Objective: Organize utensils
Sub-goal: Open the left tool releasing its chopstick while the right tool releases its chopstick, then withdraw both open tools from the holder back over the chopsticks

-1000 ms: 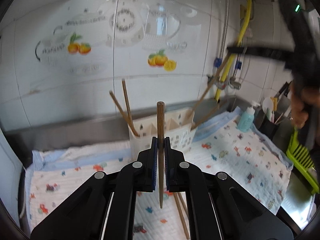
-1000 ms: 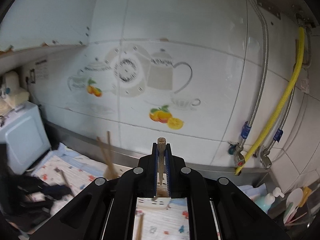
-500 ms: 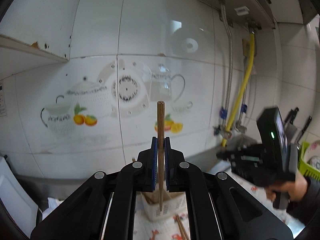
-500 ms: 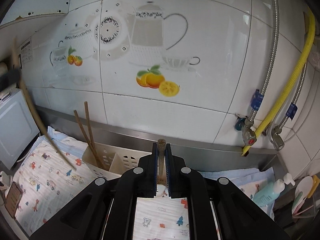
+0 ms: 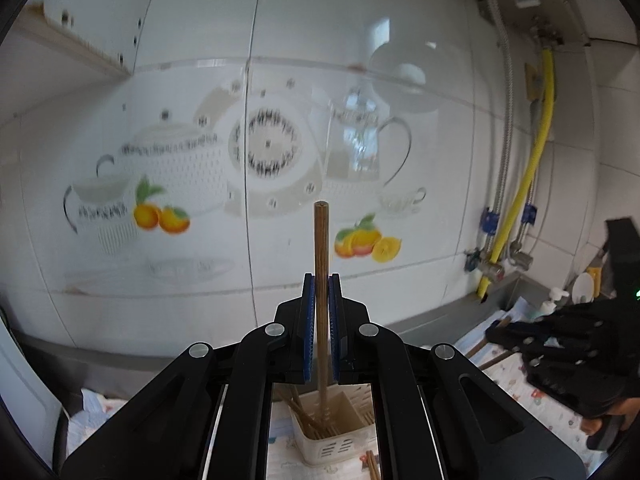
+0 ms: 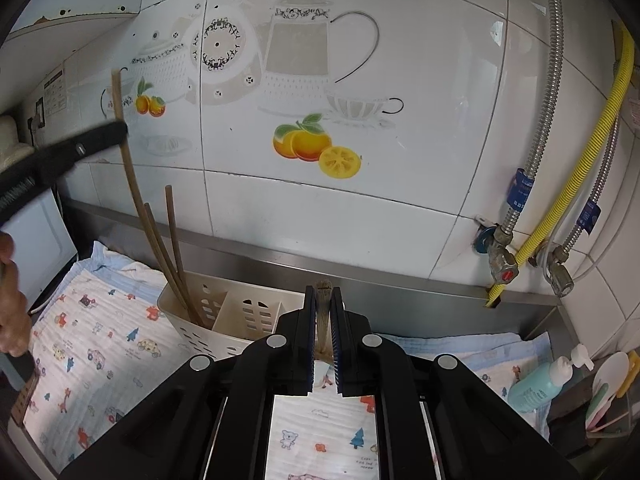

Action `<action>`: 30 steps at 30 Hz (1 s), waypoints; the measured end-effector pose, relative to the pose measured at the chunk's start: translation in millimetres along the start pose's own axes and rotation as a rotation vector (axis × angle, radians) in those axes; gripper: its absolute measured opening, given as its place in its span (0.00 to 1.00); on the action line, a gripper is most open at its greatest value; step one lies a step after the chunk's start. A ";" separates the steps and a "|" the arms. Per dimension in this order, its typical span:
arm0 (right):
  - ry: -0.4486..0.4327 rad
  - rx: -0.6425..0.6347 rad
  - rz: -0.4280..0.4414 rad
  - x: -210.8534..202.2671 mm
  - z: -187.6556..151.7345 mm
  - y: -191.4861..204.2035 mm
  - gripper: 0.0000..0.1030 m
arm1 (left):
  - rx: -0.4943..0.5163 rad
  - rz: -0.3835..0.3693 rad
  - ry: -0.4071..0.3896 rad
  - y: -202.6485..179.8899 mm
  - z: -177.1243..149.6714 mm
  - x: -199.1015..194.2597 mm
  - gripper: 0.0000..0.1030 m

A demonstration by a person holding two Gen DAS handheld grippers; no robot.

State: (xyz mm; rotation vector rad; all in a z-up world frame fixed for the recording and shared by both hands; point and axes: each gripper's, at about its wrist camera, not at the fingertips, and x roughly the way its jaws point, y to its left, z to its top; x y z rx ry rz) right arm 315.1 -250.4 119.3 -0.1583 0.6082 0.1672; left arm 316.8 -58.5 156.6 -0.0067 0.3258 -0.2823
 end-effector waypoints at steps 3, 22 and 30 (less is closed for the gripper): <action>-0.001 0.001 -0.001 0.2 0.0 -0.3 0.07 | -0.006 0.007 0.032 4.1 -8.8 10.4 0.05; -0.050 0.008 -0.015 -24.4 -1.2 -3.2 0.23 | -0.025 0.002 0.082 9.7 -21.9 4.7 0.08; -0.086 0.034 0.002 -76.7 -42.5 -2.5 0.30 | -0.015 -0.033 0.071 3.1 -39.1 -51.0 0.08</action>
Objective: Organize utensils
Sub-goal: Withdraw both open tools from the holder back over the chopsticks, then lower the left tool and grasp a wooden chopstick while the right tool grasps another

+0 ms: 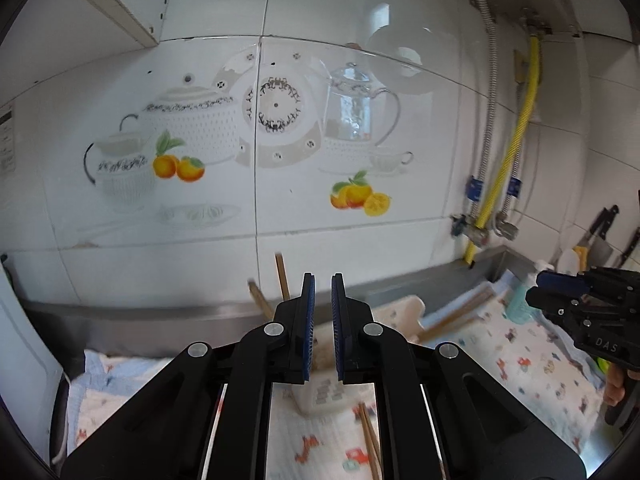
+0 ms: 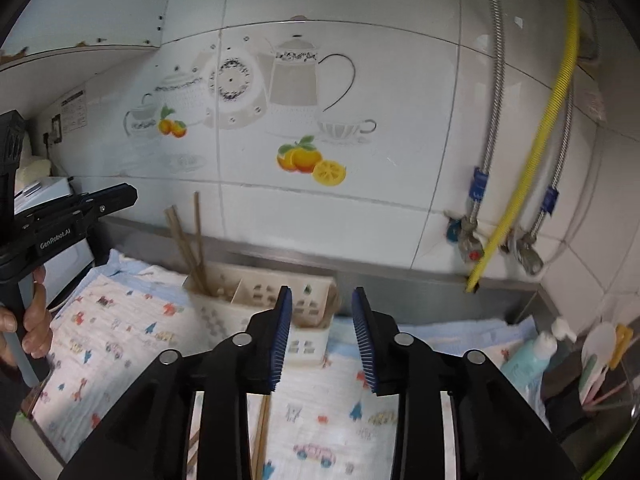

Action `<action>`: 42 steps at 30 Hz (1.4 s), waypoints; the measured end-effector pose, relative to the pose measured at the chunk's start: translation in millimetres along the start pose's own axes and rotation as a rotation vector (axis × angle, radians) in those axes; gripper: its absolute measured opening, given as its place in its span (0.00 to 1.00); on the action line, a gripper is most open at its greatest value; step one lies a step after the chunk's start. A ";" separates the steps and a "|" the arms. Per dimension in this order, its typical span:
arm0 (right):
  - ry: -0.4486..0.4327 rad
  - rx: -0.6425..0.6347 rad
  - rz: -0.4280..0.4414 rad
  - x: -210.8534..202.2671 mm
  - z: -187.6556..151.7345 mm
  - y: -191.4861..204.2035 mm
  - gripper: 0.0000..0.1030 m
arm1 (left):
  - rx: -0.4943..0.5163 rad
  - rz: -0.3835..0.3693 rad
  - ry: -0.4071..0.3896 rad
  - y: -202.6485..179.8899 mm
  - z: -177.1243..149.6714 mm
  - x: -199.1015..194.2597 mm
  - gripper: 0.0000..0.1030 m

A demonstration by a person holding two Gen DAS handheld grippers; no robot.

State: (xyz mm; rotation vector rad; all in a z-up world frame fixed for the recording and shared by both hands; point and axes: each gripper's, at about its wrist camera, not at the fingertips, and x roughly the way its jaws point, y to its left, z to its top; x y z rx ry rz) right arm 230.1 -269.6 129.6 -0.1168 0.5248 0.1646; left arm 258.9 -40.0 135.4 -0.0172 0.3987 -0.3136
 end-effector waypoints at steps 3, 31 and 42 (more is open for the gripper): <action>0.007 0.017 0.022 -15.5 -22.6 3.1 0.31 | -0.002 -0.010 0.013 -2.4 -18.3 -18.1 0.09; 0.278 0.145 0.092 7.9 -233.5 48.1 0.13 | -0.069 -0.114 0.361 -22.0 -235.7 -37.8 0.09; 0.320 0.157 0.101 27.2 -246.6 48.4 0.10 | -0.071 -0.149 0.433 -33.4 -255.2 -19.9 0.09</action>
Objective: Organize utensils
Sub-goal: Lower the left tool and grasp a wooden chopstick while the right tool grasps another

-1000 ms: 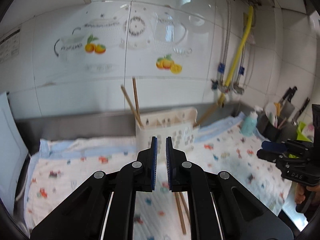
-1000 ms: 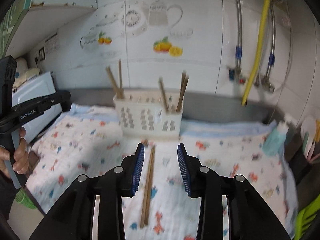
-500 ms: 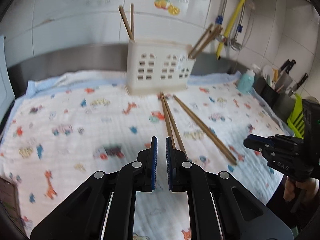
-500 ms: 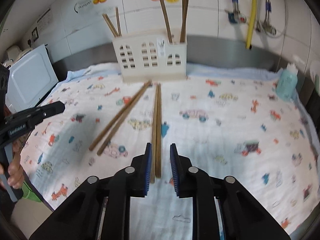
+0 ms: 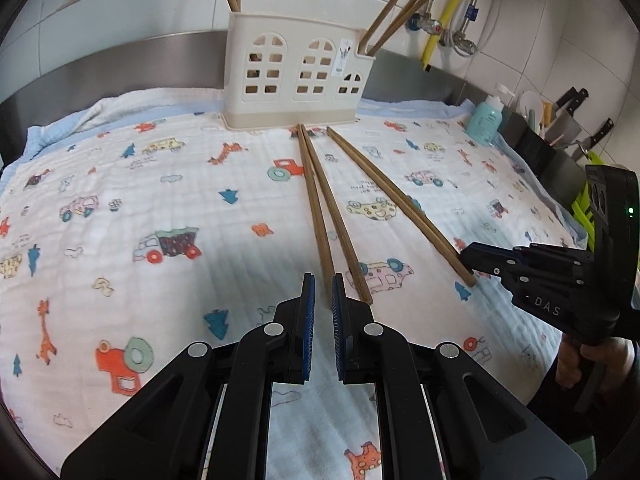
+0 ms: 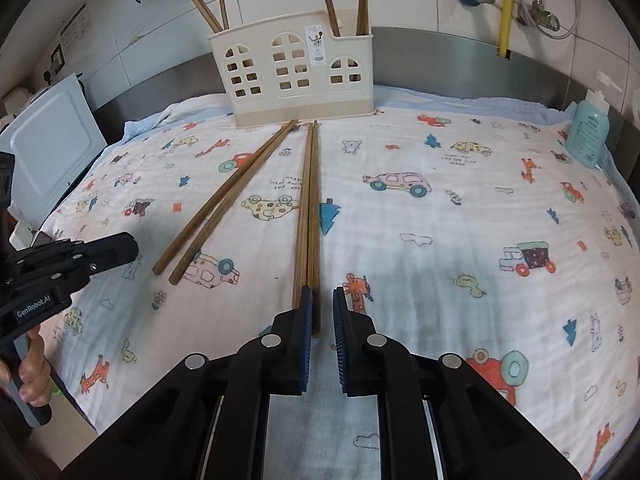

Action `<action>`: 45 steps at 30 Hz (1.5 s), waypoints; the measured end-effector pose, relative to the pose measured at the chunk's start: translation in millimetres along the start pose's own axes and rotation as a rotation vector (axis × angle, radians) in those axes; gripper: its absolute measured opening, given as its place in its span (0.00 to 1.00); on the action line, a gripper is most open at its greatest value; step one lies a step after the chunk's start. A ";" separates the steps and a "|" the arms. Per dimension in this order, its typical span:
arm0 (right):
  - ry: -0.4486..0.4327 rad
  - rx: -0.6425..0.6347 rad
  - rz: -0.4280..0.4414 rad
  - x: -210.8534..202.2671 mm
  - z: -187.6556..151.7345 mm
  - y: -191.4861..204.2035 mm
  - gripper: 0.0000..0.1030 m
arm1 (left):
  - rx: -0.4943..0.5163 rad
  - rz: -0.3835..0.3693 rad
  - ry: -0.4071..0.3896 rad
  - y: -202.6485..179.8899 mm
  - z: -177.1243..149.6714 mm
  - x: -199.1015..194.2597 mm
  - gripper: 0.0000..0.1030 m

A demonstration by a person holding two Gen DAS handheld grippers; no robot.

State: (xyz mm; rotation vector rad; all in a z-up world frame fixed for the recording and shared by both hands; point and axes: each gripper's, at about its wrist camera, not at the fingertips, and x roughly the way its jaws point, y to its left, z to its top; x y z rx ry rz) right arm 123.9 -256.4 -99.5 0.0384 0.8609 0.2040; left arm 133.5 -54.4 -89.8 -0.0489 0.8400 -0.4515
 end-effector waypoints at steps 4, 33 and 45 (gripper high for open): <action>0.004 -0.006 0.004 3.6 1.0 0.7 0.10 | 0.006 -0.002 0.016 -2.2 2.6 9.7 0.09; -0.008 -0.087 -0.042 11.9 1.9 7.2 0.07 | -0.024 0.002 0.087 -5.5 20.6 49.6 0.10; -0.061 -0.091 -0.046 -12.4 11.9 9.0 0.07 | -0.013 0.034 0.035 -0.9 27.6 31.1 0.06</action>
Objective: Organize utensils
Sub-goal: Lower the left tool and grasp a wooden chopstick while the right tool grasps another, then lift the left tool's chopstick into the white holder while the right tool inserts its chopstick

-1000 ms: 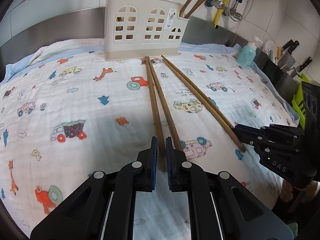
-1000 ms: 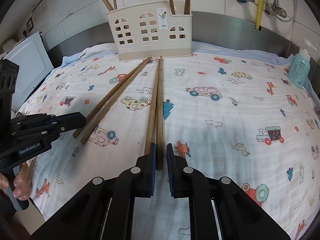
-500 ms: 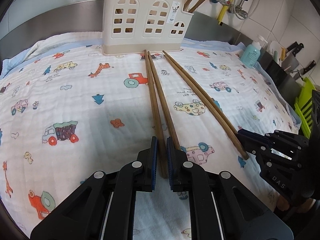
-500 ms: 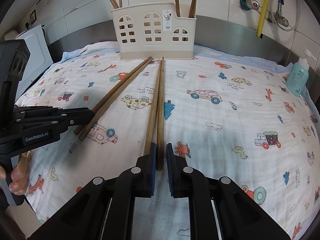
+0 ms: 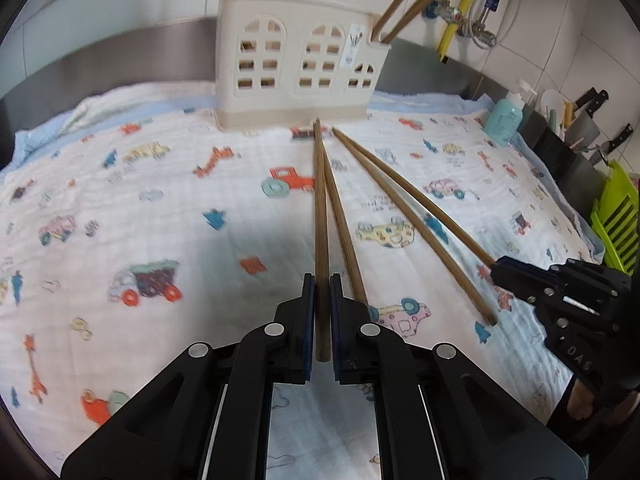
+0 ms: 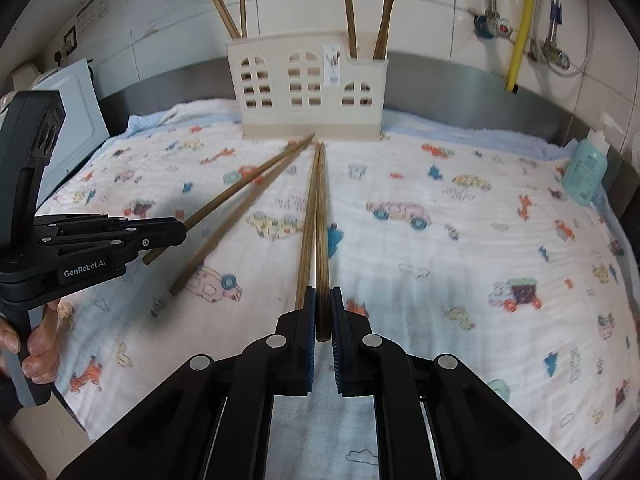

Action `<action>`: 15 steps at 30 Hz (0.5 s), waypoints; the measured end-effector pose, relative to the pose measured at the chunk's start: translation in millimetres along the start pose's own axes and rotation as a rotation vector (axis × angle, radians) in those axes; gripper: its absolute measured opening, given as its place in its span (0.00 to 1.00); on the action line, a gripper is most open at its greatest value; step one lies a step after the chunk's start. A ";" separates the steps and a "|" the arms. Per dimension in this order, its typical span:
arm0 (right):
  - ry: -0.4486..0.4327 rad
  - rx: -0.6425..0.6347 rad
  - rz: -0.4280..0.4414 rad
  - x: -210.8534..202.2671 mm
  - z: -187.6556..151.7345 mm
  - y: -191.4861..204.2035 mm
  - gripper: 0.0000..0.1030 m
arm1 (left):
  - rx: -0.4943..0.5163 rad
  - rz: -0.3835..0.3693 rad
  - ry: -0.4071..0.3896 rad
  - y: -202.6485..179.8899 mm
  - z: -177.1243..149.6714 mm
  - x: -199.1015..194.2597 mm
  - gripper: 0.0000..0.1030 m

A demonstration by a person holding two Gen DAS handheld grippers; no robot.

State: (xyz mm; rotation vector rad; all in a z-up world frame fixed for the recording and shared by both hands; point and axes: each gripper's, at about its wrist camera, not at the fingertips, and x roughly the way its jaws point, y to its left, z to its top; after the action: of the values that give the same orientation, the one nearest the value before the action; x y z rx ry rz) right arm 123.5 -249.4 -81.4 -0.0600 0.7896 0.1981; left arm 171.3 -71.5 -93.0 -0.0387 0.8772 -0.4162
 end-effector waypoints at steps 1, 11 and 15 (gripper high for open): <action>-0.009 -0.001 -0.001 -3.6 1.9 0.2 0.07 | 0.002 0.005 -0.013 0.7 1.6 -4.4 0.06; -0.168 -0.030 -0.008 -62.5 47.4 2.3 0.07 | 0.027 0.009 -0.149 3.2 27.7 -54.4 0.06; -0.218 -0.044 0.000 -83.3 68.6 4.7 0.07 | 0.046 0.011 -0.200 1.9 45.0 -74.4 0.06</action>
State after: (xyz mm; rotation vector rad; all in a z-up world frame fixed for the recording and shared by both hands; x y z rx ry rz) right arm 113.4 -248.9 26.1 -0.0781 0.5683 0.2183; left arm 163.8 -48.4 -9.5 -0.0327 0.6703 -0.4143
